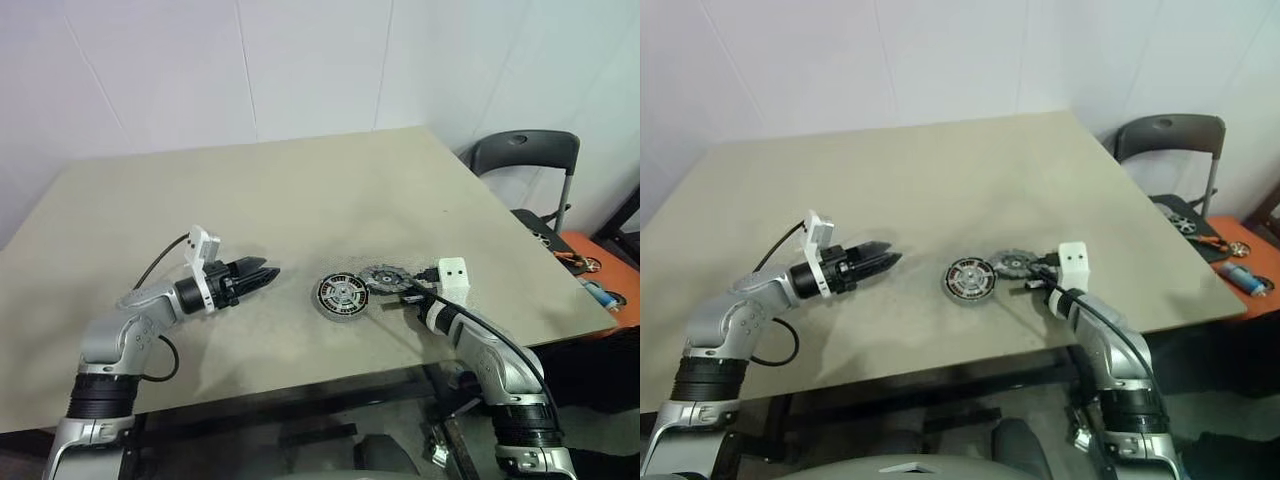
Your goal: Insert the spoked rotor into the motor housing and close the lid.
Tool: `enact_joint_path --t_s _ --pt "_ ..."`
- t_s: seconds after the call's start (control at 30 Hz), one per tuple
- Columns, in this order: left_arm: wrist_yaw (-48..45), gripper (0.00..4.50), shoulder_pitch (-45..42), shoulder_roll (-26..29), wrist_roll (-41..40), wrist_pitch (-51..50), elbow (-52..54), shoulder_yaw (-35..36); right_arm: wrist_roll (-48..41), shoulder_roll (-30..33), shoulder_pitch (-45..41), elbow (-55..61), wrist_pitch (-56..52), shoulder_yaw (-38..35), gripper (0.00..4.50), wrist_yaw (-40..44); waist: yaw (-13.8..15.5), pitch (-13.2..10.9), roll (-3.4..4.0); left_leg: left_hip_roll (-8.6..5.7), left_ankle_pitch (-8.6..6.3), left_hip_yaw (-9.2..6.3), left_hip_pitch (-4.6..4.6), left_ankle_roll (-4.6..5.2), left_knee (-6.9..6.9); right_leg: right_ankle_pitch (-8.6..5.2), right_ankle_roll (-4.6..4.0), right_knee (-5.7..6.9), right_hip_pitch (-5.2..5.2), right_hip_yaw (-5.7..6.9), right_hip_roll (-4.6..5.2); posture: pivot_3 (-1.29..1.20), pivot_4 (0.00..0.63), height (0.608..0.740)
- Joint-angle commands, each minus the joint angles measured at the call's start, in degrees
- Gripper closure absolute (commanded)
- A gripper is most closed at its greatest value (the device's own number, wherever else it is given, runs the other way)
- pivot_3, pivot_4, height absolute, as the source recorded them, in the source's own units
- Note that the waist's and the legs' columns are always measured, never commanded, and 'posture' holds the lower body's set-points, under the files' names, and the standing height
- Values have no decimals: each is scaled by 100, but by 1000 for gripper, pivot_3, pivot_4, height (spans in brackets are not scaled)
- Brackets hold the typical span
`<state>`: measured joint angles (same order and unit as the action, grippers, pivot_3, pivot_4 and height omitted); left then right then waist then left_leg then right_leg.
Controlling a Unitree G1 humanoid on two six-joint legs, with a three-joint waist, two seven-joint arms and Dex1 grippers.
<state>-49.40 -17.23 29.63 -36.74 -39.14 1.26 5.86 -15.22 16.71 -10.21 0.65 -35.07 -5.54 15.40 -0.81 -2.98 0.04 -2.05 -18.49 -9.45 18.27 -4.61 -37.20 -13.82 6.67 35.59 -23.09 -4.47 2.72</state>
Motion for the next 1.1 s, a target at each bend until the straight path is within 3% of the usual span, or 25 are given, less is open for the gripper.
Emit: enact_joint_path --t_s 0.03,0.37,0.7,0.87,1.1 --pt "-74 1712 -158 -7 54 205 -45 53 252 52 -32 -371 151 -183 4465 -314 7 1 -1 0 0 0 0 0 0 0 0 -1 1 0 0 0 0 740" --pt "-355 1712 -154 -135 332 695 -604 -78 55 -445 -762 -641 288 146 4465 -62 -107 1 -1 2 0 0 -6 0 1 3 -10 -2 4 -2 -5 0 0 740" --pt "-560 1712 -187 -297 604 1146 -1144 -158 510 -562 -1563 -1463 777 931 4465 634 -182 -2 3 3 -1 -2 13 2 30 23 -20 -6 -33 -2 -5 0 0 740" --pt "-679 1712 -194 -291 709 1377 -1425 -128 621 -516 -1802 -2055 1100 779 4465 582 -149 -2 3 -1 -1 -4 17 2 20 23 -19 -12 -24 0 1 0 0 740" --pt "-527 1712 -168 -240 619 1131 -1040 -89 635 -575 -1718 -2336 1227 572 4465 403 -173 -2 4 0 -1 -7 15 2 22 24 -19 -9 -27 0 -2 0 0 740"
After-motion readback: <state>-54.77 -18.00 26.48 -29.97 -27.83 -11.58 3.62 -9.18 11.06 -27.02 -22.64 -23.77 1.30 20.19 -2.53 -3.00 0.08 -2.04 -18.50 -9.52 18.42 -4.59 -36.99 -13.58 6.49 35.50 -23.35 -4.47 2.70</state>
